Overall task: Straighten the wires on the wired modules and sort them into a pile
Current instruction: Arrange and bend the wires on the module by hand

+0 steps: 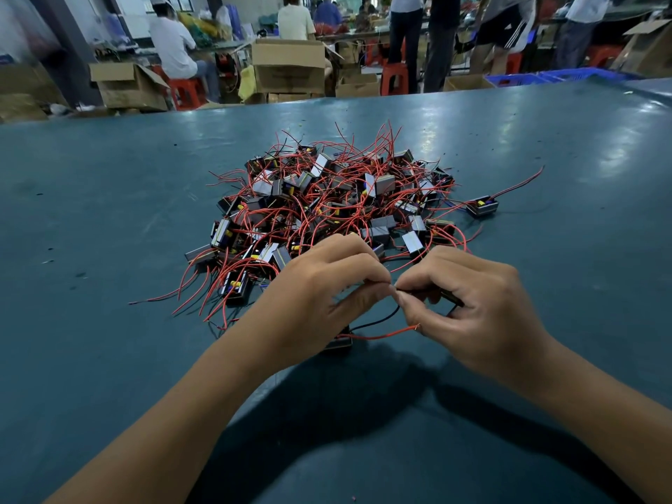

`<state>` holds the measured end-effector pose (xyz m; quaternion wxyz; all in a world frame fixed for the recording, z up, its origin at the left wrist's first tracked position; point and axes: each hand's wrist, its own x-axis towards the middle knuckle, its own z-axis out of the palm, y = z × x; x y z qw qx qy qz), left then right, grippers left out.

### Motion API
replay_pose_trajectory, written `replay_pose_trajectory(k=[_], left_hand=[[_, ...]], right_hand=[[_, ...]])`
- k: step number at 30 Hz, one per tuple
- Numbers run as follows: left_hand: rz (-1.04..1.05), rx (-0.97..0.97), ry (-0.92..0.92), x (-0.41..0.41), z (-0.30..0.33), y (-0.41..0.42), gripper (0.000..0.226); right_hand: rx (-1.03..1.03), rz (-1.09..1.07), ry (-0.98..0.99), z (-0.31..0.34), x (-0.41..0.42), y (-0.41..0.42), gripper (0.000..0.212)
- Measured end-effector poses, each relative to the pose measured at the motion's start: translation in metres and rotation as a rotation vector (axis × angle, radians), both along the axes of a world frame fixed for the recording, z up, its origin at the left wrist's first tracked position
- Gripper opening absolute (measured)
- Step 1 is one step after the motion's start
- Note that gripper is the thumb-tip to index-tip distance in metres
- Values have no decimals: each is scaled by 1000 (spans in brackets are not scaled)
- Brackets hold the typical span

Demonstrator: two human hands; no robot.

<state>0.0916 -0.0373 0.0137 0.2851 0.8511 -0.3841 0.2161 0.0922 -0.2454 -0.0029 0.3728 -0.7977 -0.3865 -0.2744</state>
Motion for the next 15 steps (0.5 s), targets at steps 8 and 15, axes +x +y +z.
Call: replay_pose_trajectory(k=[8, 15], left_hand=[[22, -391, 698, -9, 0, -9, 22], [98, -385, 574, -6, -1, -3, 13]], right_hand=[[-47, -19, -83, 1, -1, 2, 7], [52, -11, 36, -2, 2, 2, 8]])
